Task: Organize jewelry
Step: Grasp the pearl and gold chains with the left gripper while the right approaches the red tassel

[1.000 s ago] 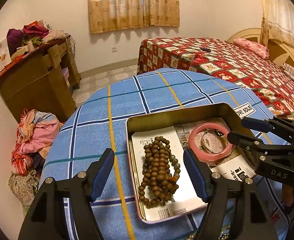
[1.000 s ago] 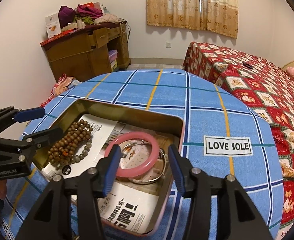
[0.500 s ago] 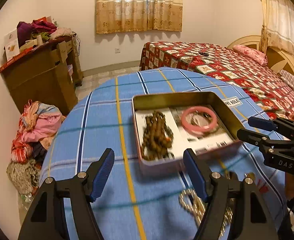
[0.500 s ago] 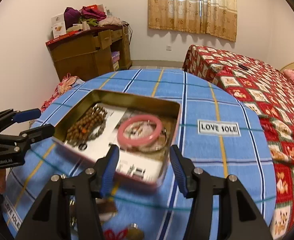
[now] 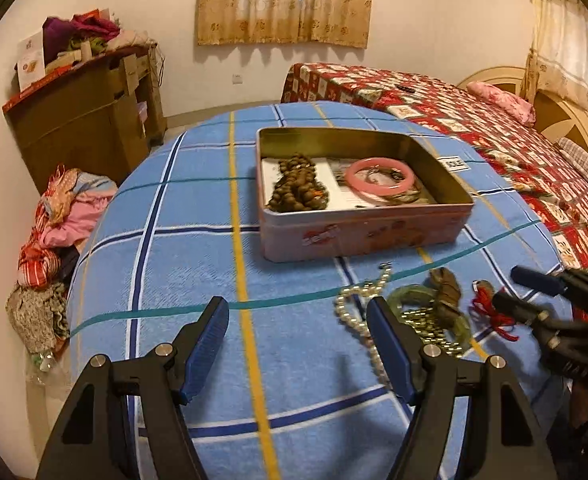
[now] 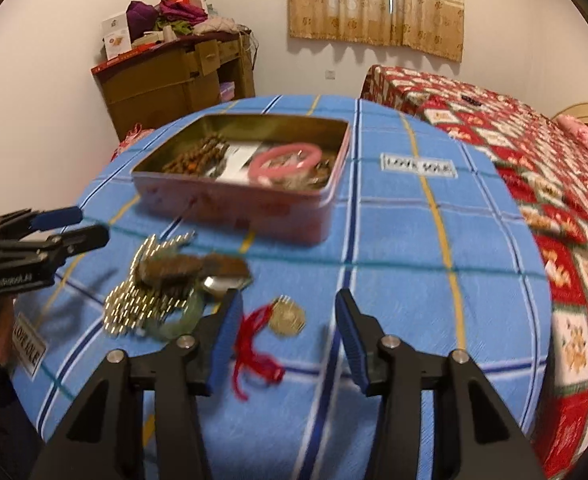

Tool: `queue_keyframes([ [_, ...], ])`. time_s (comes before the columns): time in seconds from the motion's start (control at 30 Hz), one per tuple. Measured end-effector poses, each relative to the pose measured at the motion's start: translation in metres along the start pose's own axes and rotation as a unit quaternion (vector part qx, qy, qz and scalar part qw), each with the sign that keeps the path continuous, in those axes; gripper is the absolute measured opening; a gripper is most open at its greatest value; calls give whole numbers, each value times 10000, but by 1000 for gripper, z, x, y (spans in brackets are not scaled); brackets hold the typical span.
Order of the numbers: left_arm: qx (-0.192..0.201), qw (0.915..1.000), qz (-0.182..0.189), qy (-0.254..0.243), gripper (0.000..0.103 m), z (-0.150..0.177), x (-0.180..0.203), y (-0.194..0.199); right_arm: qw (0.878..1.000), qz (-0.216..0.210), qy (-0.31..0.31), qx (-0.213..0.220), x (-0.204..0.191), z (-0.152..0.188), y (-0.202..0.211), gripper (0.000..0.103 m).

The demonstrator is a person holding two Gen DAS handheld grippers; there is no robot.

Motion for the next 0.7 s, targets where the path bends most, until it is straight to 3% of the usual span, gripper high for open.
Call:
queue_keyframes([
  [0.13, -26, 10000, -13, -62, 72, 4, 7, 0, 9999, 4, 119, -61, -8, 5, -7, 45],
  [0.2, -54, 10000, -19, -76, 72, 6, 8, 0, 9998, 14, 164, -75, -9, 7, -8, 25],
  [0.23, -55, 10000, -26, -78, 72, 7, 9, 0, 9998, -9, 165, -127, -9, 8, -9, 10],
  [0.33, -11, 10000, 13, -90, 72, 6, 11, 4, 9998, -45, 159, -145, -7, 12, -9, 7],
  [0.57, 91, 9999, 64, -97, 72, 5, 18, 9, 9974, 697, 77, -163, 9, 17, -10, 5],
  [0.7, 186, 9995, 156, -213, 72, 3, 30, 15, 9965, 807, -43, -191, 21, 17, -11, 5],
])
Point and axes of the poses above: each gripper's, at about its wrist camera, not at the fingertips, and y roughly against the way its jaws point, x to its right, z to its underside, the point moved 6 cm from there along -y, roughly the way its jaws point, and after that the axes turned 14 degrees about -x, right-handed, at the moved point
